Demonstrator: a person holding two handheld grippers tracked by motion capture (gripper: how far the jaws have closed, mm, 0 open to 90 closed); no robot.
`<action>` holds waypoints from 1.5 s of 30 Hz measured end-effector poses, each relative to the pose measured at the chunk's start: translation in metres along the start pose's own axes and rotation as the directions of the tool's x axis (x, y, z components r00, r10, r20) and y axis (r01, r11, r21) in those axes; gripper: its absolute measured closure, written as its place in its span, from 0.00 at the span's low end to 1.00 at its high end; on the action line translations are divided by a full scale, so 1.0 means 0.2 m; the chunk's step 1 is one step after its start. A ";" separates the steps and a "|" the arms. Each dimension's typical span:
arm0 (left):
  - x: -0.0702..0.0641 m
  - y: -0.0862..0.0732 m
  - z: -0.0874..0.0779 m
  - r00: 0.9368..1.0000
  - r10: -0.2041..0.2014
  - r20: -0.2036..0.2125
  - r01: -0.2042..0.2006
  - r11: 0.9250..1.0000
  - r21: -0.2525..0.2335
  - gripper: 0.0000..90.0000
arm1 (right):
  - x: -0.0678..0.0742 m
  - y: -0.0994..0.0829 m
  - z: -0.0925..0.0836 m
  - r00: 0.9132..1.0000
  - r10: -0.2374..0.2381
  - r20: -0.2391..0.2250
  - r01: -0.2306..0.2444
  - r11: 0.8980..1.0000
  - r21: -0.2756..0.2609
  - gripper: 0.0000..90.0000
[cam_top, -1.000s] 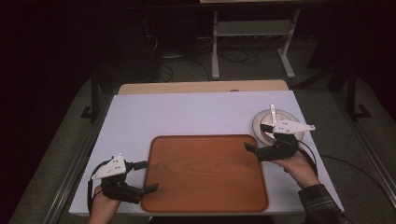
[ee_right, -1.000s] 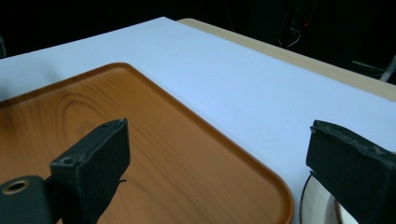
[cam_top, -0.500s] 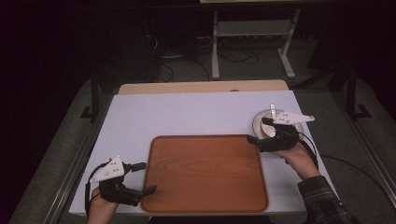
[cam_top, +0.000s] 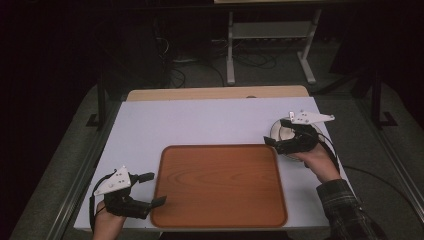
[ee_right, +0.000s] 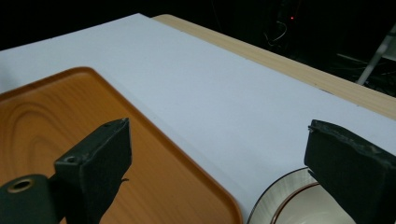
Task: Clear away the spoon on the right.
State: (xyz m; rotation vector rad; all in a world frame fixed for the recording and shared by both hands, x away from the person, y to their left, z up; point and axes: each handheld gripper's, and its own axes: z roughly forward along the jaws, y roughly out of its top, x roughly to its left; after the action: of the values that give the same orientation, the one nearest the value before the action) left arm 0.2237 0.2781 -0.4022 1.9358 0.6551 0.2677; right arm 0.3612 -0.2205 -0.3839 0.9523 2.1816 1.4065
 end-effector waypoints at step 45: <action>0.03 -0.02 -0.04 0.996 -0.047 -0.072 0.046 0.999 -0.017 0.15 | -0.39 0.04 0.11 0.974 0.126 0.189 -0.160 0.972 0.174 0.92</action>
State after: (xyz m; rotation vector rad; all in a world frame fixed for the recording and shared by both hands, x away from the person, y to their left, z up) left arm 0.2236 0.2886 -0.4024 1.9012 0.7429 0.3136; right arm 0.4316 -0.2603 -0.3901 1.2753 2.1757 1.1395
